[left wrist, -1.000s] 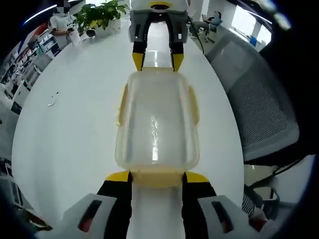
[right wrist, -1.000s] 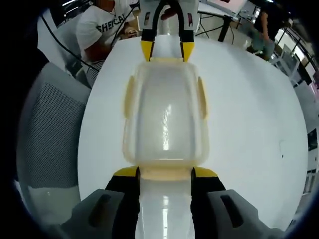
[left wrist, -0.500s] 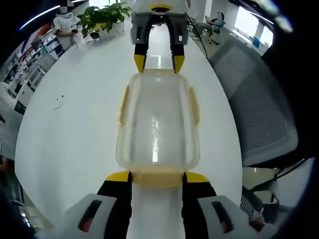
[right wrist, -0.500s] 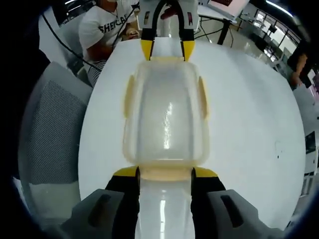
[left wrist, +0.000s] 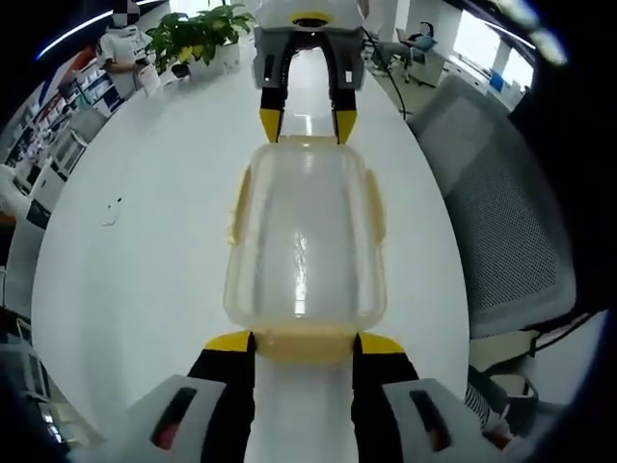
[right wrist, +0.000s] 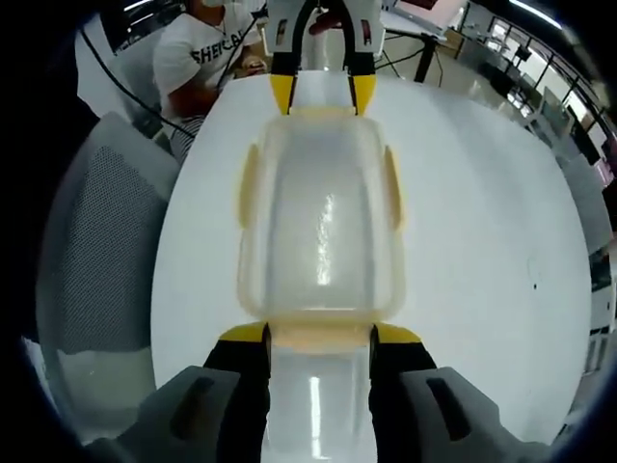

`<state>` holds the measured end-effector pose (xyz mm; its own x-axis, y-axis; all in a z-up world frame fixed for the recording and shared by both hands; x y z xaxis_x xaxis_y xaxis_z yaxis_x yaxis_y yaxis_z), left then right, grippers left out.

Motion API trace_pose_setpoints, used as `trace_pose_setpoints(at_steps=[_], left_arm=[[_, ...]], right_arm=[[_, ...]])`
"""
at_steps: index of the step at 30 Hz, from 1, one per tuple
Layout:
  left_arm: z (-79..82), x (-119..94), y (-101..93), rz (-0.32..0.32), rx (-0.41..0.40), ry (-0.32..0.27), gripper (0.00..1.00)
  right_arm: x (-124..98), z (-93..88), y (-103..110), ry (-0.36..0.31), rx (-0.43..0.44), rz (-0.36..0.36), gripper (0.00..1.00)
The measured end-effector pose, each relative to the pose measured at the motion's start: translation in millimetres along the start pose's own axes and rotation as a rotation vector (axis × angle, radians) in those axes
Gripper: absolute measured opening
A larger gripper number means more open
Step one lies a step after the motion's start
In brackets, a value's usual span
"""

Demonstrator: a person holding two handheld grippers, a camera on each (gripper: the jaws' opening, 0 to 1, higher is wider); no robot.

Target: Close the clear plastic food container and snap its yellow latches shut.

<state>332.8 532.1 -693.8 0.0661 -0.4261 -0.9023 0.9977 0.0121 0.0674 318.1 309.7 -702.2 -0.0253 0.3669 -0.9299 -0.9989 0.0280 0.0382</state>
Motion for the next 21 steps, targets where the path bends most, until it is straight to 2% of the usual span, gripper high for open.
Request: trace_pose_setpoints(at_steps=[8,21], left_arm=[[15.0,6.1,-5.6,-0.01,-0.012,-0.02,0.33],[38.5,20.2,-16.1,-0.016,-0.024,-0.016,0.33]], right_arm=[[-6.7,-16.1,3.8,0.019,-0.015,0.005,0.37],[-15.2,-41.0,10.1,0.026,-0.024,0.023,0.37]])
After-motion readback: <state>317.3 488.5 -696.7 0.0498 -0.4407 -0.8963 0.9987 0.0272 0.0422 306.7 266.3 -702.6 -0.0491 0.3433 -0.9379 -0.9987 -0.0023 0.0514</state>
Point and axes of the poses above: the point that each gripper's makers call its tool centre point, and the gripper's own axes: x roughly forward along the fingers, y roughly to its left, z roughly out of its top, the point moved 8 cm from there along -x, roughly backward along the fingers, and after that the axes turned 2 degrees about z, right-handed, at the moved point
